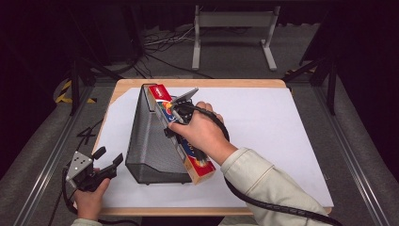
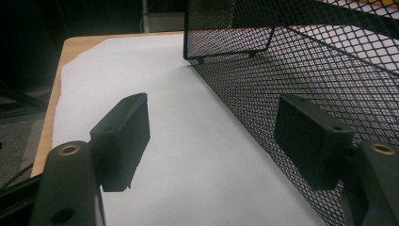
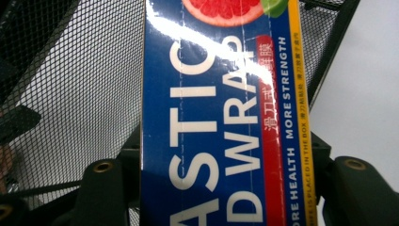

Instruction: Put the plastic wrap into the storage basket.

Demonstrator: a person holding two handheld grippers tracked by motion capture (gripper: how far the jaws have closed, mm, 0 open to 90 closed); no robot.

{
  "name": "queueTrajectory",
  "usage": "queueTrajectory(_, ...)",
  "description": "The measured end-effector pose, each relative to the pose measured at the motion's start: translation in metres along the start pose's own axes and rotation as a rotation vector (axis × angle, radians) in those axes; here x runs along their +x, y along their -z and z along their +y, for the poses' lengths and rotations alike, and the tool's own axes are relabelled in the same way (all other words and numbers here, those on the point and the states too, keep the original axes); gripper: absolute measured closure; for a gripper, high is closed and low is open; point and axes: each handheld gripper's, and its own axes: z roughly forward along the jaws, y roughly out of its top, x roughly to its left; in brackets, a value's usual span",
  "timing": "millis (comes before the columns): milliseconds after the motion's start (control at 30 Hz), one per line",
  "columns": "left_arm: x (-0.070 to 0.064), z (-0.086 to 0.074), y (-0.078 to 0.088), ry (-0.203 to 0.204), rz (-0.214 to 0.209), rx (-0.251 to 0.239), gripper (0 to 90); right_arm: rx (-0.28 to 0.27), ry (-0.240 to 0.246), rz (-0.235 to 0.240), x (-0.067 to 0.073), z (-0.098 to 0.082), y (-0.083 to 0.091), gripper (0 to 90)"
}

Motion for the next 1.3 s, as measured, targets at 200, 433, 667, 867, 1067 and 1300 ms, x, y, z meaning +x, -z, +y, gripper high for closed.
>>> queueTrajectory(200,0.001,-0.001,0.003,-0.001,0.004,0.001,28.1,0.017,-0.021,0.001,0.006,0.003,-0.013,40.2)
queueTrajectory(433,0.002,-0.002,0.006,0.002,0.01,-0.002,28.1,0.042,-0.059,-0.01,0.011,0.006,-0.027,40.1)
queueTrajectory(667,0.003,-0.003,0.008,0.005,0.014,-0.007,28.1,0.06,-0.062,-0.032,0.014,0.007,-0.039,39.9)
queueTrajectory(867,0.002,-0.003,0.008,0.004,0.014,-0.005,28.0,0.106,-0.08,-0.052,0.015,0.01,-0.047,39.4)
queueTrajectory(1067,0.002,-0.002,0.007,0.005,0.013,0.0,28.0,0.139,-0.083,-0.061,0.017,0.011,-0.053,39.2)
queueTrajectory(1300,0.002,-0.003,0.007,0.001,0.012,0.003,28.1,0.182,-0.093,-0.065,0.016,0.014,-0.058,38.6)
